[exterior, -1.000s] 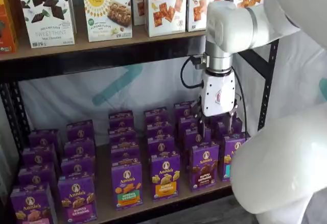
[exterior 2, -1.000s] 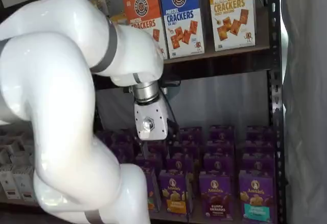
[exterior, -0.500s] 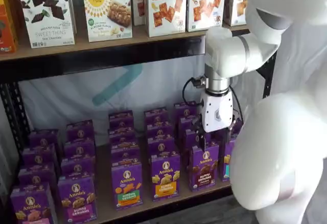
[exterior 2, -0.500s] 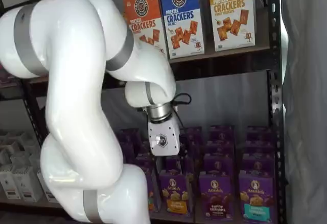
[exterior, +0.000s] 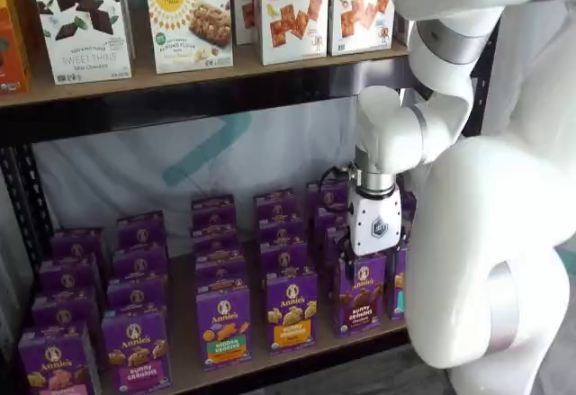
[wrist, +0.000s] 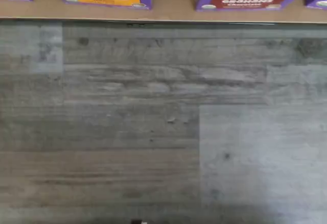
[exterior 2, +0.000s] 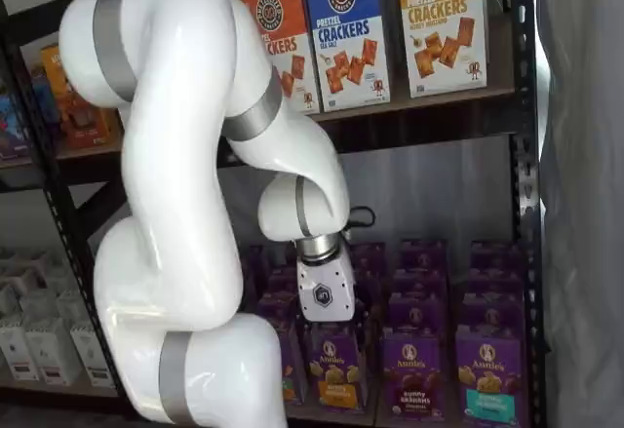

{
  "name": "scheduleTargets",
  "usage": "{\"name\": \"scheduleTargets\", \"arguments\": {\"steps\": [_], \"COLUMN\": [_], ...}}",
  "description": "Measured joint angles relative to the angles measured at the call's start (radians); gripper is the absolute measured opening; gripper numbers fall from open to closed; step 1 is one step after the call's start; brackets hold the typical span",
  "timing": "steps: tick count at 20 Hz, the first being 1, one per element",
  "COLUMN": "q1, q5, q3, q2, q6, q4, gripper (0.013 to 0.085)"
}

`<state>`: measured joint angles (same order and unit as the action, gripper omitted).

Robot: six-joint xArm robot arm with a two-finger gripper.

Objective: Pick up the purple box with a brown patch in the center, on the bottom shelf, the fifth box from the left

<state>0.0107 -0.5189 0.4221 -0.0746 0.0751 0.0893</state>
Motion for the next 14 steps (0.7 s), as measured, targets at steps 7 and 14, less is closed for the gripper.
{"name": "scheduleTargets", "arguments": {"steps": [7,14], "q1": [0.009,0.010], "q5": [0.078,0.117], "q3": [0.073,0.140], "q2": [0.181,0.297], "q6": [-0.100,-0.053], "q4": [-0.104,-0.049], "gripper": [0.0850,0.0850]}}
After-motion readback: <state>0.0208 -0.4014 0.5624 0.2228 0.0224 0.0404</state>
